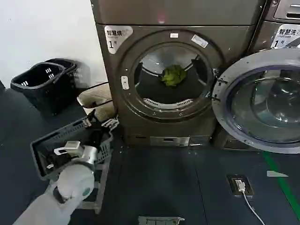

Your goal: Grasp the clothes from the dryer.

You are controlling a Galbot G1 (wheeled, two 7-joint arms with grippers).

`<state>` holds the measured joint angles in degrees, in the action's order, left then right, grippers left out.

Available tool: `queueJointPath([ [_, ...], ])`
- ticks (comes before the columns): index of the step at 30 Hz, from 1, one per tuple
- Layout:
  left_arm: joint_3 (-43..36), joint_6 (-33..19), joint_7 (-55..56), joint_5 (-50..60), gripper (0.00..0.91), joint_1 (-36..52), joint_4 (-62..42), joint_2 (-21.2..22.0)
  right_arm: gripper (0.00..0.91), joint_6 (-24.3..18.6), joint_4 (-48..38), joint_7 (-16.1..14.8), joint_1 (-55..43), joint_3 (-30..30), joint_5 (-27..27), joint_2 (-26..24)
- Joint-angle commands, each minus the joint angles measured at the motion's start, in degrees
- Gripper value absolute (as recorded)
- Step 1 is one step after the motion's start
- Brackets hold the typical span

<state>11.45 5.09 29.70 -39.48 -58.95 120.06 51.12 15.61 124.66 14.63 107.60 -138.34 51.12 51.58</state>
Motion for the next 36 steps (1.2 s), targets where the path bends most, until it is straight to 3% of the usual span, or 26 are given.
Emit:
queueJointPath([
  [1, -0.2, 0.1, 0.0, 0.2, 0.907, 0.0, 0.0, 0.1, 0.907, -2.2, -0.3, -0.5, 0.0, 0.5, -0.7, 0.1],
  [36, -1.1, 0.3, 0.4, 1.1, 0.907, 0.9, 0.1, 0.9, 0.907, -4.0, -1.4, -1.0, 0.0, 0.4, -0.5, -0.1],
])
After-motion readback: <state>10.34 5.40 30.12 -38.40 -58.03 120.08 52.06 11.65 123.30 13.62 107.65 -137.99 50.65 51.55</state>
